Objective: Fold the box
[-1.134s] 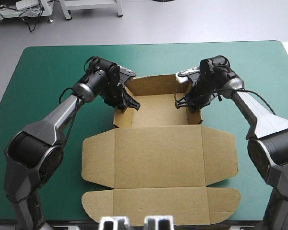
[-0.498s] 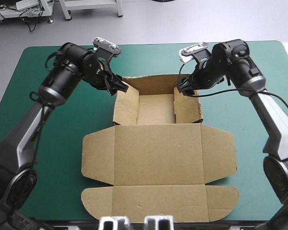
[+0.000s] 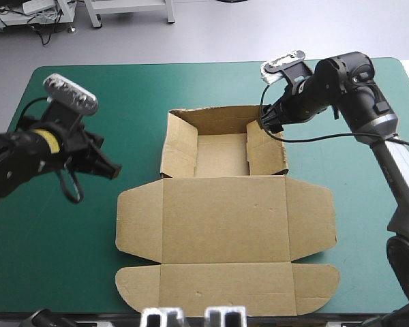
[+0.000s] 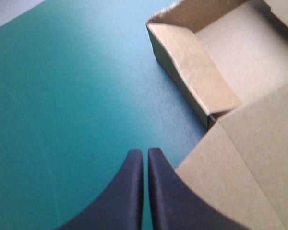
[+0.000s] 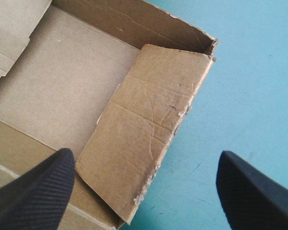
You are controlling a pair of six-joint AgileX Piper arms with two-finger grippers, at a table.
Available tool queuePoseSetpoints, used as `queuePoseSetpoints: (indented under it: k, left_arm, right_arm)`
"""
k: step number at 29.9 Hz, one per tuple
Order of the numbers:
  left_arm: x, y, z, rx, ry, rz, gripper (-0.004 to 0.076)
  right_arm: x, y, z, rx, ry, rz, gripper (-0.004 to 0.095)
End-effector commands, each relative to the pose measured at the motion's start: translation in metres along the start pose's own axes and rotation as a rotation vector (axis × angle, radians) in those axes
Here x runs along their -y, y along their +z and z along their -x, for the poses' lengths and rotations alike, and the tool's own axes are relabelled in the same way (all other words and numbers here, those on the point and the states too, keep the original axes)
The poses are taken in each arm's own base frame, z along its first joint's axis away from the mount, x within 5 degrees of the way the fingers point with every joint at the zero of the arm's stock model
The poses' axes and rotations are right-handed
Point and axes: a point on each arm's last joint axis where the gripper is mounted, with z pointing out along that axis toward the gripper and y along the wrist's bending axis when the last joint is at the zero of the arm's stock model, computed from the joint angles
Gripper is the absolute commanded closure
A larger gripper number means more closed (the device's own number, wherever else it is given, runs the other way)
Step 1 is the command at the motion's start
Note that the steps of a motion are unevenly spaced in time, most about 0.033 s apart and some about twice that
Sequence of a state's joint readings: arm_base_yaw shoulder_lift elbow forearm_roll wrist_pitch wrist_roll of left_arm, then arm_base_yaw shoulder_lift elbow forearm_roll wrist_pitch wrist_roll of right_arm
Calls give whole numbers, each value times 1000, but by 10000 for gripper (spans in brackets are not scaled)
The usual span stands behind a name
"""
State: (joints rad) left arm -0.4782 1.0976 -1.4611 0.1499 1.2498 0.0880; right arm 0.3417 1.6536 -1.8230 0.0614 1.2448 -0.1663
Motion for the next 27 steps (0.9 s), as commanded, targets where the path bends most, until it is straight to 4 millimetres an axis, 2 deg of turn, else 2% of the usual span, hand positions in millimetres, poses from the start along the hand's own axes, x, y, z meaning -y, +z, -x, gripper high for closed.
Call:
queuePoseSetpoints:
  k: [1,7,12,14,18,27]
  left_arm:
    - [4,-15,-45,-46,10,-2,734]
    - [13,-8,-114,-119,-64,8,734]
    - [18,-2,-148,-150,-139,12,734]
    - [19,-2,-157,-148,-139,12,734]
    - [18,-6,-161,-128,-154,26,734]
    - [17,-6,-162,-126,-157,36,734]
  right_arm:
    - [0,-20,4,67,-14,-14,167]
    - [1,-8,5,39,-12,-10,181]
    - [4,13,5,-28,-17,-20,194]
    - [6,22,5,-52,-11,-29,195]
    - [9,41,6,-91,-3,-38,205]
    - [17,107,0,-238,31,-16,304]
